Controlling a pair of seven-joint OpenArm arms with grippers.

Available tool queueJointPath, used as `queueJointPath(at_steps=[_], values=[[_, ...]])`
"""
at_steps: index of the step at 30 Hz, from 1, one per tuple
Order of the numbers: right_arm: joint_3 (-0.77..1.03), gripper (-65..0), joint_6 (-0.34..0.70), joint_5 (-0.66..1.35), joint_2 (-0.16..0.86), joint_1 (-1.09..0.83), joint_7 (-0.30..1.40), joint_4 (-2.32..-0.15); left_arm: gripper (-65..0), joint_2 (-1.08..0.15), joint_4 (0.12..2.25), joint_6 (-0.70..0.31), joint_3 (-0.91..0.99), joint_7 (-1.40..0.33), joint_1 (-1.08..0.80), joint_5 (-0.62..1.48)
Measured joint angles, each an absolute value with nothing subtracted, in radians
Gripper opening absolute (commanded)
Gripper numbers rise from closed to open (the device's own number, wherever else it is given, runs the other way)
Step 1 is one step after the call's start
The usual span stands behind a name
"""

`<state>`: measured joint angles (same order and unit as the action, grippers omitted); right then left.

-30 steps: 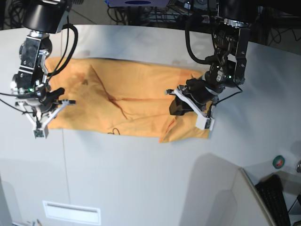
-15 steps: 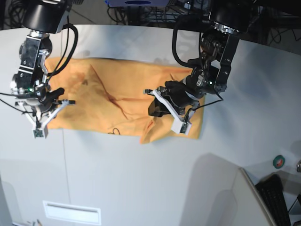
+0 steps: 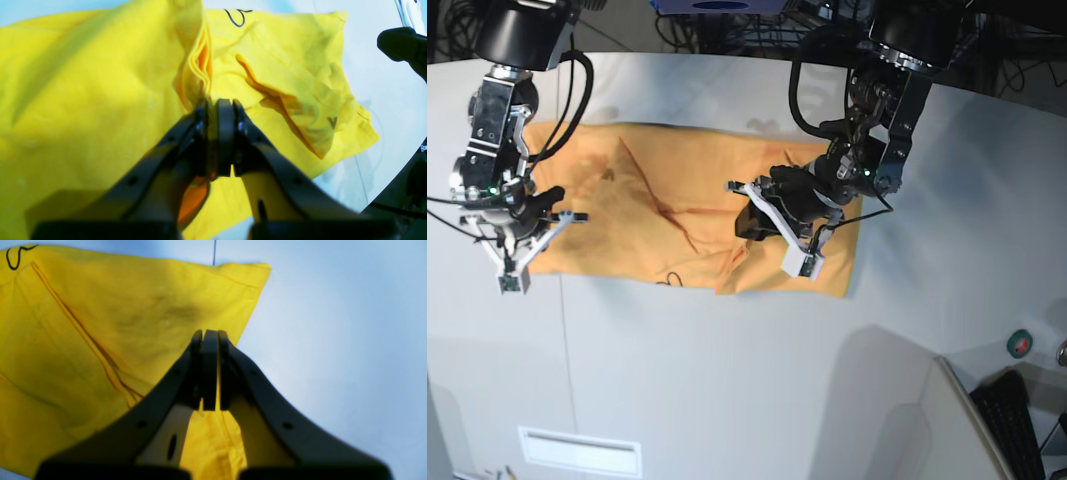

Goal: Layout the t-shirt on the table in an organized manner, then fold the t-shirt properly
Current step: 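Press the folded end down with the left gripper and release it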

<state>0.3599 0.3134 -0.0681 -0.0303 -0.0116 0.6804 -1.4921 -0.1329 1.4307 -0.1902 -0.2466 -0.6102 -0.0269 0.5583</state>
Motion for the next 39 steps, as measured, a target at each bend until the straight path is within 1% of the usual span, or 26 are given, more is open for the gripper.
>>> queueJointPath(at_steps=[4, 32, 35, 37, 38, 39], values=[[0.360, -65.0, 0.314, -0.068, -0.030, -0.012, 0.681, -1.492, -65.0, -0.133, 1.391, -0.190, -0.247, -0.611, -0.019, 0.558], [0.360, -65.0, 0.313, -0.068, -0.030, -0.011, 0.680, -1.492, -65.0, -0.133, 1.391, -0.190, -0.247, -0.611, -0.008, 0.558], [0.360, -65.0, 0.313, -0.068, -0.030, -0.011, 0.680, -1.492, -45.4, -0.133, 1.393, -0.190, -0.248, -0.611, -0.008, 0.558], [0.360, -65.0, 0.313, -0.068, -0.030, -0.011, 0.680, -1.492, -33.9, -0.133, 1.394, -0.190, -0.252, -0.611, -0.008, 0.559], [0.360, -65.0, 0.314, -0.068, -0.030, -0.011, 0.680, -1.492, -29.8, -0.136, 1.394, -0.189, -0.270, -0.610, -0.007, 0.558], [0.360, -65.0, 0.313, -0.068, -0.030, -0.011, 0.680, -1.492, -27.2, -0.139, 1.394, -0.189, -0.289, -0.611, -0.005, 0.558]])
